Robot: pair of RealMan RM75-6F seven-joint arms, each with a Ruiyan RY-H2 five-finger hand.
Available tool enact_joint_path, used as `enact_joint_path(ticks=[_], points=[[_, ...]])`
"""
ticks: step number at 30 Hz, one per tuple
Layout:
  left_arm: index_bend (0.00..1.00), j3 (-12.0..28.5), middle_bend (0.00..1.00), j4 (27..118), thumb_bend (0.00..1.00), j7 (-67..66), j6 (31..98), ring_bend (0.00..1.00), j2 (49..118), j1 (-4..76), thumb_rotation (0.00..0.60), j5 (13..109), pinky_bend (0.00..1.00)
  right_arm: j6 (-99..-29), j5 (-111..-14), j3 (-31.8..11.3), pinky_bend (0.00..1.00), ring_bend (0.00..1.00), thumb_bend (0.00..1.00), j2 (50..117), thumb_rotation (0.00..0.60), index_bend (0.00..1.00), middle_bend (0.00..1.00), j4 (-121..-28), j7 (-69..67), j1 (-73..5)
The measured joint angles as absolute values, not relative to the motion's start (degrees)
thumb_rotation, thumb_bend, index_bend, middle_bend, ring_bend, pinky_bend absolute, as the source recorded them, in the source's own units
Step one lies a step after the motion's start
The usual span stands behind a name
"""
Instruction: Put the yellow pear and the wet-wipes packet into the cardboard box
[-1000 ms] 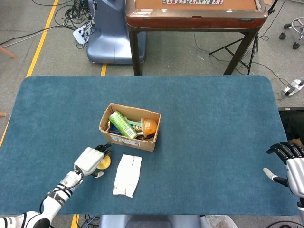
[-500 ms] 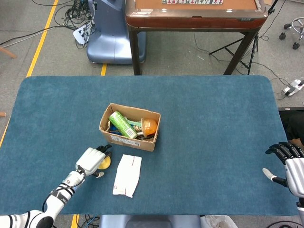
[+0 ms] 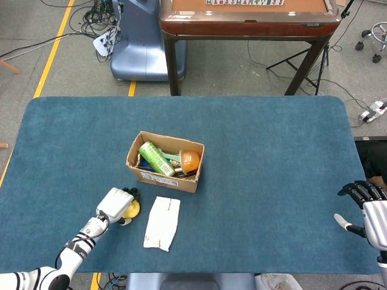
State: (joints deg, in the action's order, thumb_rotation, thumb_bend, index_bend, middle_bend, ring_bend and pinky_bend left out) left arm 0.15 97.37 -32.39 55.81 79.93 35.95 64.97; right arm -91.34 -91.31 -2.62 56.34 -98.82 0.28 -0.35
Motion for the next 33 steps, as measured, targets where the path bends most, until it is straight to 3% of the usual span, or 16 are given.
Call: enact_joint_path(ticks=[6, 13, 21, 33], points=[[0.51, -0.2, 0.47, 96.8, 0.20, -31.6, 56.7, 0.52, 80.1, 35.5, 0.600, 65.5, 0.80, -91.2, -91.1, -2.7, 0.25, 0.23, 0.03, 56.3, 0.600, 0.43, 0.35, -98.8, 0.1, -0.4], [0.52, -0.5, 0.50, 100.0, 0.20, -32.3, 59.2, 0.53, 77.6, 34.6, 0.600, 66.5, 0.81, -91.3, -91.3, -2.7, 0.25, 0.23, 0.03, 56.3, 0.600, 0.43, 0.35, -98.8, 0.2, -0.3], [0.53, 0.4, 0.51, 109.5, 0.20, -35.2, 63.5, 0.53, 70.7, 33.8, 0.600, 67.3, 0.81, -91.3, -91.8, -2.5, 0.25, 0.23, 0.03, 56.3, 0.600, 0.43, 0.35, -99.0, 0.3, -0.3], [0.52, 8.7, 0.51, 118.5, 0.21, -37.8, 65.9, 0.53, 64.2, 38.0, 0.600, 65.6, 0.81, -91.2, -92.2, -2.3, 0.25, 0.23, 0.03, 56.1, 0.600, 0.43, 0.35, -99.2, -0.3, -0.3]])
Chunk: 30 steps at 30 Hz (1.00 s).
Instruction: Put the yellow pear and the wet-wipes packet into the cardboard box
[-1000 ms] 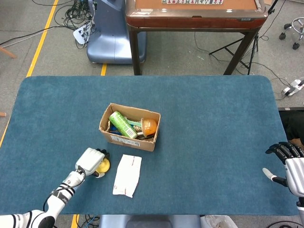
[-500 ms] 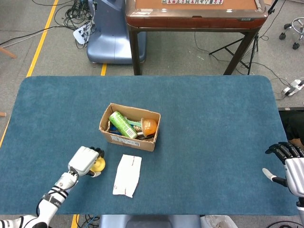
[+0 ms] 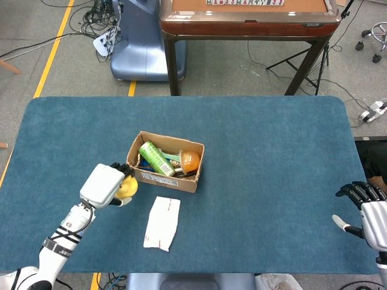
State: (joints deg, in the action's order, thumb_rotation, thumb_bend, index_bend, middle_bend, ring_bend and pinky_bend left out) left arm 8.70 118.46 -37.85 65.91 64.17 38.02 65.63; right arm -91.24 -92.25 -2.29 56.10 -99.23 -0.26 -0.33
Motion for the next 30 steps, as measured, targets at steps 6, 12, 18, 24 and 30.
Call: enact_joint_path(ticks=[6, 12, 18, 24, 30], points=[[0.52, 11.7, 0.51, 117.5, 0.21, -38.6, 65.4, 0.52, 67.0, 41.3, 0.600, 63.1, 0.81, -91.2, -92.2, -2.3, 0.25, 0.23, 0.03, 56.0, 0.600, 0.43, 0.35, -99.2, -0.4, -0.3], [0.51, 14.6, 0.51, 113.9, 0.21, -39.7, 65.3, 0.50, 72.8, 45.4, 0.600, 60.0, 0.76, -91.1, -92.2, -2.3, 0.25, 0.23, 0.03, 56.0, 0.600, 0.43, 0.35, -99.2, -0.6, -0.4], [0.50, 16.1, 0.45, 108.2, 0.21, -42.1, 63.9, 0.38, 78.8, 50.4, 0.600, 56.1, 0.62, -90.9, -92.1, -2.3, 0.25, 0.23, 0.03, 55.9, 0.600, 0.43, 0.35, -99.1, -0.9, -0.4], [0.13, 16.9, 0.12, 103.6, 0.19, -44.1, 63.2, 0.17, 82.7, 53.8, 0.600, 52.2, 0.45, -90.5, -92.0, -2.2, 0.25, 0.23, 0.03, 55.8, 0.600, 0.43, 0.35, -98.9, -1.5, -0.6], [0.00, 17.5, 0.00, 102.0, 0.13, -44.1, 64.2, 0.08, 84.1, 55.2, 0.600, 49.8, 0.37, -90.2, -92.2, -2.0, 0.25, 0.23, 0.03, 55.8, 0.600, 0.43, 0.35, -98.9, -1.7, -0.7]])
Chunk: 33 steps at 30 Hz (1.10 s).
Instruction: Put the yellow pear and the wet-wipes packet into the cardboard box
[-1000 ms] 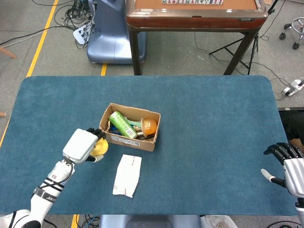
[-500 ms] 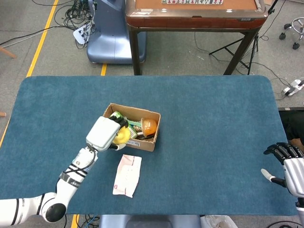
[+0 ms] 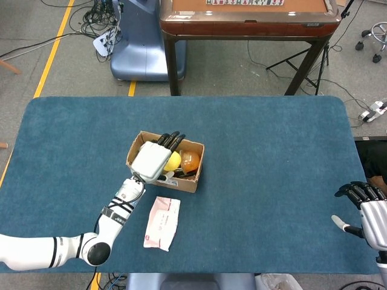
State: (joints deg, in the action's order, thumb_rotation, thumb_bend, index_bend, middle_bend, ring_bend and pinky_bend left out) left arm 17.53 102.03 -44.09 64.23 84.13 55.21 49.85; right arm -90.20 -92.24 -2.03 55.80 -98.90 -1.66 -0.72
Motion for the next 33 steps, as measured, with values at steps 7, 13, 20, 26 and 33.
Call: enact_joint_path(ticks=[7, 13, 20, 26, 33], points=[[0.00, 15.9, 0.00, 104.7, 0.12, -44.9, 66.8, 0.08, 82.6, 54.3, 0.600, 50.3, 0.37, -90.3, -92.4, -2.0, 0.25, 0.23, 0.03, 55.8, 0.600, 0.43, 0.35, -98.9, -1.8, -0.7], [0.00, 12.3, 0.00, 112.1, 0.12, -48.1, 70.2, 0.08, 79.3, 52.0, 0.600, 51.2, 0.37, -90.5, -92.3, -2.0, 0.25, 0.23, 0.03, 55.6, 0.600, 0.43, 0.35, -99.1, -1.8, -0.6], [0.04, 4.2, 0.00, 120.6, 0.12, -51.3, 73.1, 0.08, 74.4, 47.9, 0.600, 58.4, 0.37, -92.0, -92.1, -2.5, 0.25, 0.23, 0.03, 55.1, 0.600, 0.43, 0.35, -99.4, -1.9, -0.1], [0.10, -1.4, 0.01, 123.8, 0.12, -52.3, 74.9, 0.08, 71.7, 44.2, 0.600, 66.1, 0.37, -92.9, -91.7, -2.8, 0.25, 0.23, 0.03, 54.7, 0.600, 0.43, 0.35, -99.6, -2.3, 0.3], [0.20, -7.0, 0.16, 125.2, 0.12, -52.3, 76.6, 0.19, 70.4, 39.4, 0.600, 76.0, 0.50, -93.2, -91.3, -3.1, 0.25, 0.23, 0.03, 54.5, 0.600, 0.43, 0.35, -99.7, -2.3, 0.5]])
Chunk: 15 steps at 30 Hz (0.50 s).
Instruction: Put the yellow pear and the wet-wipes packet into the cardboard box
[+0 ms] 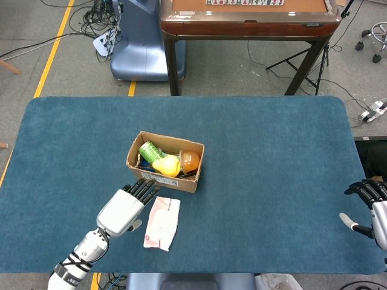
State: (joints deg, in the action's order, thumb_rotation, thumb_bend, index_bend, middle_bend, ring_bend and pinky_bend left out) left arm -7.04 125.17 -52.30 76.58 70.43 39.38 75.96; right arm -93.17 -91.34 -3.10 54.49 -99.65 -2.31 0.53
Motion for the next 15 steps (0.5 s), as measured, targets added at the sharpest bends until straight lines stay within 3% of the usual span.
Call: enact_joint_path(ticks=[3, 10, 12, 15], points=[[0.23, -9.0, 0.26, 125.1, 0.12, -51.2, 76.7, 0.29, 70.1, 37.6, 0.600, 80.1, 0.57, -93.3, -91.1, -3.2, 0.25, 0.23, 0.03, 54.4, 0.600, 0.43, 0.35, -99.7, -2.3, 0.6], [0.27, -13.1, 0.71, 121.7, 0.12, -46.5, 73.2, 0.57, 68.4, 35.5, 0.600, 88.1, 0.80, -93.4, -90.3, -3.7, 0.25, 0.23, 0.03, 54.3, 0.600, 0.43, 0.35, -99.7, -2.4, 0.7], [0.26, -14.0, 0.78, 119.9, 0.16, -45.8, 70.9, 0.62, 67.8, 35.5, 0.600, 89.5, 0.84, -93.4, -90.2, -3.7, 0.25, 0.23, 0.03, 54.3, 0.600, 0.43, 0.35, -99.7, -2.4, 0.7], [0.22, -14.9, 0.85, 116.9, 0.29, -45.2, 68.1, 0.67, 67.5, 35.6, 0.600, 92.5, 0.88, -93.3, -90.0, -3.9, 0.25, 0.23, 0.03, 54.3, 0.600, 0.43, 0.35, -99.6, -2.4, 0.7]])
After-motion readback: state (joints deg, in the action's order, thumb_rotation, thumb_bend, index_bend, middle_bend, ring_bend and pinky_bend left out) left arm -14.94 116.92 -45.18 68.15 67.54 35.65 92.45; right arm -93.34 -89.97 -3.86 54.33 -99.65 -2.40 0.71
